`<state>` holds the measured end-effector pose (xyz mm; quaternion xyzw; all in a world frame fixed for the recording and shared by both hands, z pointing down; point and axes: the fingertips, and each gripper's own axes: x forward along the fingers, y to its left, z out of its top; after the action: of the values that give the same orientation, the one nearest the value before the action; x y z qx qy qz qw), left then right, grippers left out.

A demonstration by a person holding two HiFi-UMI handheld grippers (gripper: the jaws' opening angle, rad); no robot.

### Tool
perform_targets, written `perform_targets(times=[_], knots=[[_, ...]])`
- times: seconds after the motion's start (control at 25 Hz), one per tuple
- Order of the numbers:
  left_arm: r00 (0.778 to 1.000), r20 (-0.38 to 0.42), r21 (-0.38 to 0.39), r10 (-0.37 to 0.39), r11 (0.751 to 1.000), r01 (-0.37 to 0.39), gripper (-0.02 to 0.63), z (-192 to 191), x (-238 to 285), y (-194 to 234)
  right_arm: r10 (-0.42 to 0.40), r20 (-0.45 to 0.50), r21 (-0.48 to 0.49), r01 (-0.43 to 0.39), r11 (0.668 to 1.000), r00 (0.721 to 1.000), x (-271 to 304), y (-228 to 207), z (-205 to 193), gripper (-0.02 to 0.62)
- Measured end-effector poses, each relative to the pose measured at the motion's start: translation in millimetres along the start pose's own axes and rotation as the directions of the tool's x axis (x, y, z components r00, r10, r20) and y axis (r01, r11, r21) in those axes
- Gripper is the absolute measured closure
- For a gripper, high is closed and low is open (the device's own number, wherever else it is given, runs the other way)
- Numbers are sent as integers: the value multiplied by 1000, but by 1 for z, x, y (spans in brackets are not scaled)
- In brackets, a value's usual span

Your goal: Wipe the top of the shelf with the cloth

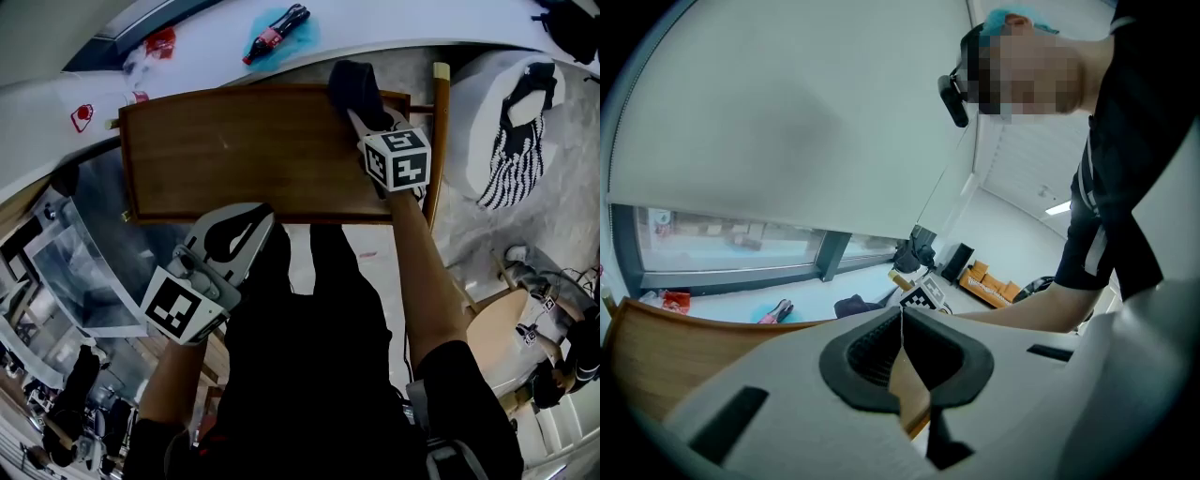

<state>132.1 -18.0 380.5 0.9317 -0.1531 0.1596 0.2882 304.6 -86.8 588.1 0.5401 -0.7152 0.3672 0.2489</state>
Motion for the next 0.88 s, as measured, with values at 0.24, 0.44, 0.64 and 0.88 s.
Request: perform_targets(times=[0.24, 0.44, 0.64, 0.88], knots=[[1000, -2, 9, -8, 1000, 8, 580, 2, 6, -8, -18, 0, 1, 18, 1000, 1000, -6, -5, -4, 526], [1000, 3, 10, -4, 1000, 4, 580, 2, 4, -11, -32, -1, 1, 32, 999, 999, -9, -8, -5, 526], [1000, 25, 8, 6, 1000, -6, 580, 2, -6, -11, -48, -3, -13, 48, 999, 999, -14, -4, -3, 526], [996, 81, -7, 42, 999, -41, 580, 8, -42, -2, -35, 24, -68, 36, 997, 999, -21, 30, 20, 526]])
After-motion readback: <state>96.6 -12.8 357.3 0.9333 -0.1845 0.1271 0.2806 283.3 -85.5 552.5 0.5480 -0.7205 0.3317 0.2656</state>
